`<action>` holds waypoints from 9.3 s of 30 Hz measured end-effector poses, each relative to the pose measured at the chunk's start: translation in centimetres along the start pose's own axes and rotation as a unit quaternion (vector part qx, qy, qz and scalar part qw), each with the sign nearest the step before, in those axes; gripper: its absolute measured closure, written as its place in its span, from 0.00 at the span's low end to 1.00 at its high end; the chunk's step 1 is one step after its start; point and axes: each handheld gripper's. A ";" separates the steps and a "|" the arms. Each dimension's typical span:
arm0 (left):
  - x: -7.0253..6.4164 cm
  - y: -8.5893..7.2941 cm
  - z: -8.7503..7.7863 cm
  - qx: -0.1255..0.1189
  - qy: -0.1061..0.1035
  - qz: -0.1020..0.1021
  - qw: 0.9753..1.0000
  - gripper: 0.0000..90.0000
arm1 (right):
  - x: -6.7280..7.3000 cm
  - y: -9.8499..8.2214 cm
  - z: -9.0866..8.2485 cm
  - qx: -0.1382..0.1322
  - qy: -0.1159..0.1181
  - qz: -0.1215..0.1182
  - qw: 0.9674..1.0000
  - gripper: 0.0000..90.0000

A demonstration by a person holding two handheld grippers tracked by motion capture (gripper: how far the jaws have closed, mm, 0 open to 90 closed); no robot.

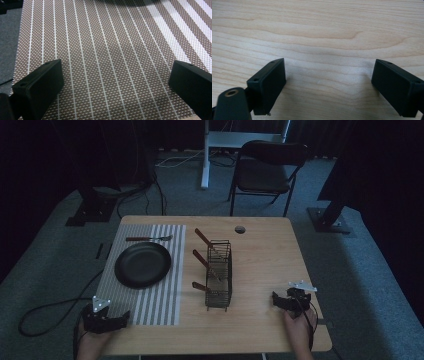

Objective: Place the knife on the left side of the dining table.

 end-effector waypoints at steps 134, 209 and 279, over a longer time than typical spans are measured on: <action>-10.8 24.2 0.3 -0.142 -0.207 0.145 0.957 0.04 | 0.0 0.0 0.0 -0.001 0.000 -0.001 1.000 0.13; -8.9 25.4 -9.6 -0.275 -0.289 0.114 0.910 0.91 | 0.0 0.0 0.0 0.000 0.001 -0.001 1.000 0.13; -1.6 7.2 -6.2 -0.233 -0.129 -0.126 0.956 0.82 | 0.0 0.0 0.0 0.000 0.000 0.000 1.000 0.13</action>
Point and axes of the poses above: each handheld gripper's, and its own axes: z roughly forward along the jaws, y roughly out of its top, x roughly to its left, and after that the axes turned 13 degrees about z, right-handed
